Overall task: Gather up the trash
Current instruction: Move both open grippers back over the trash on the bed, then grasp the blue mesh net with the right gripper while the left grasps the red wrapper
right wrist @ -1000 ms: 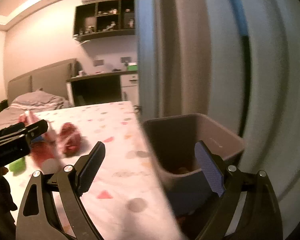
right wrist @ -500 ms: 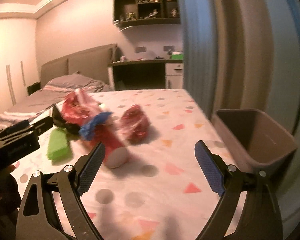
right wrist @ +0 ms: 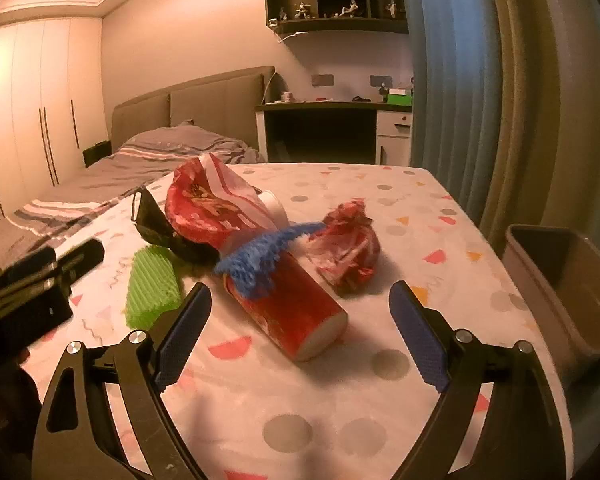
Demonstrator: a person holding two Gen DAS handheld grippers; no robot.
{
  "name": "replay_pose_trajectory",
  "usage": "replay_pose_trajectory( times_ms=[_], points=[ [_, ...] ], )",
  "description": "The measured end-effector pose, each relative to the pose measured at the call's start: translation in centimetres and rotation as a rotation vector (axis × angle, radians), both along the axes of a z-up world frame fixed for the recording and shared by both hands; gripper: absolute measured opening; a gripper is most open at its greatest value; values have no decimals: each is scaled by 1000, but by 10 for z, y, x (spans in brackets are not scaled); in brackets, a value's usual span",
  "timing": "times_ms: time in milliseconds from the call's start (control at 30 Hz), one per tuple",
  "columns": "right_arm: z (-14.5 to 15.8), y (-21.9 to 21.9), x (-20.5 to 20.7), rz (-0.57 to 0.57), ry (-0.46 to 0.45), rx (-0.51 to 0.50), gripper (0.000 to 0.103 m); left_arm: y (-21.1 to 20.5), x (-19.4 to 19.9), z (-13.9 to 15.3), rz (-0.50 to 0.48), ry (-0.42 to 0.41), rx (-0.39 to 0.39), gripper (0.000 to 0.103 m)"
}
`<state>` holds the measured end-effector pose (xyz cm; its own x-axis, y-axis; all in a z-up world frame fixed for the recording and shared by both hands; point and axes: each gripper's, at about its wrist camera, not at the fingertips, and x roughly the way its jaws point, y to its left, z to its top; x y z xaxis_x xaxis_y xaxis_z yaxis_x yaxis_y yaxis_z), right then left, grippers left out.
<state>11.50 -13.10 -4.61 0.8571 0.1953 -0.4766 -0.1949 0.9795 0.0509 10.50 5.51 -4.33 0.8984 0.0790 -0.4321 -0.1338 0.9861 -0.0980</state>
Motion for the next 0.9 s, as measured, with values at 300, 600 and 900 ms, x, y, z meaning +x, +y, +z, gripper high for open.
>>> replay_pose_trajectory(
  times_ms=[300,600,900],
  points=[
    [3,13,30,49,51,63,59,14,5,-7,19,23,-12,85],
    [2,18,36,84,46,49,10,18,11,-8,5,27,-17,85],
    [17,11,16,87,-68,17,4,6,19,-8,-46,21,-26,85]
  ],
)
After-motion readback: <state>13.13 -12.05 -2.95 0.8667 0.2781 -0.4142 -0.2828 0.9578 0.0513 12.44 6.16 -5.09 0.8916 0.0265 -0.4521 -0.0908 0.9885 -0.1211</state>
